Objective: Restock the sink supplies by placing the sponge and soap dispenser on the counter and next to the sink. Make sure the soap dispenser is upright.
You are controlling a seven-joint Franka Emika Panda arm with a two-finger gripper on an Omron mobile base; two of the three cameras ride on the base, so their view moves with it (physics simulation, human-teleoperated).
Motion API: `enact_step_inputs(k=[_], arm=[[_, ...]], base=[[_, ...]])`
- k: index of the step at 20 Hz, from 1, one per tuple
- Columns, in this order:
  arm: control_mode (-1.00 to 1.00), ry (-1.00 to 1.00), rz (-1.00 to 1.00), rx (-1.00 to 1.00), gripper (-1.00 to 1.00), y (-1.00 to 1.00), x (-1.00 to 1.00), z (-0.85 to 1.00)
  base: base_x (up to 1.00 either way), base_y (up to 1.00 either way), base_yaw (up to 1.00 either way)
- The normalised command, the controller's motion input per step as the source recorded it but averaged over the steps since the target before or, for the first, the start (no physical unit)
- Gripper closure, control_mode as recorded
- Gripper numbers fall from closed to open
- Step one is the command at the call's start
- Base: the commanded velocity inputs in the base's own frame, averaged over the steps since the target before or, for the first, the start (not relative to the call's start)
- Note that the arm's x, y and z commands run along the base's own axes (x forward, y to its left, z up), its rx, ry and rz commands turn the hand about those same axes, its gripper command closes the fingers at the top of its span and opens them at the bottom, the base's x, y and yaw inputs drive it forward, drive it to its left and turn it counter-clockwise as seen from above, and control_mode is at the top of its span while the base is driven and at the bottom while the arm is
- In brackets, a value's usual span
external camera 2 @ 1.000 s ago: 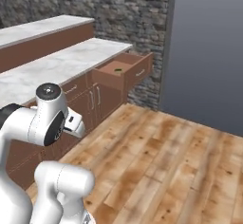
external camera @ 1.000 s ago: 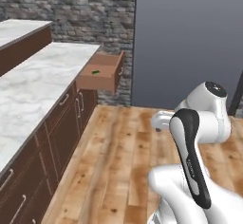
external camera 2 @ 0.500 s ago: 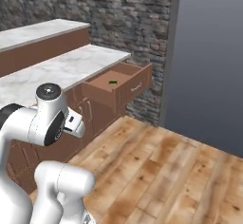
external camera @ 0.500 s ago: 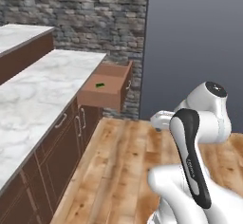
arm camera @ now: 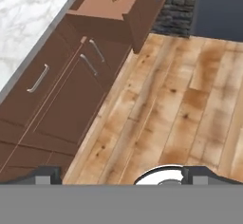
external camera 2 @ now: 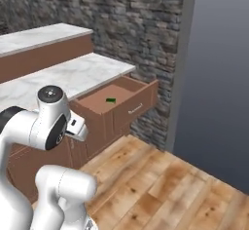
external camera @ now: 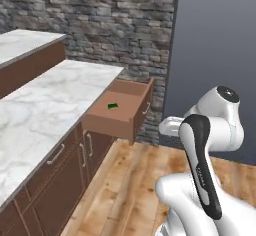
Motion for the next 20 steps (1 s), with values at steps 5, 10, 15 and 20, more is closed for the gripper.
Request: enact_step_inputs(k=[5, 10, 15, 20], arm=[[1.0, 0.0, 0.0, 0.0, -1.0, 0.0, 0.0, 0.0], [1.0, 0.0, 0.0, 0.0, -1.0, 0.0, 0.0, 0.0], [1.0, 0.0, 0.0, 0.0, -1.0, 0.0, 0.0, 0.0], [1.0, 0.0, 0.0, 0.0, -1.0, 0.0, 0.0, 0.0]], base=[[0.92, -0.61, 0.45], [0.53, -0.75, 0.47], [0.36, -0.78, 0.45], [0.1, -0.76, 0.45]])
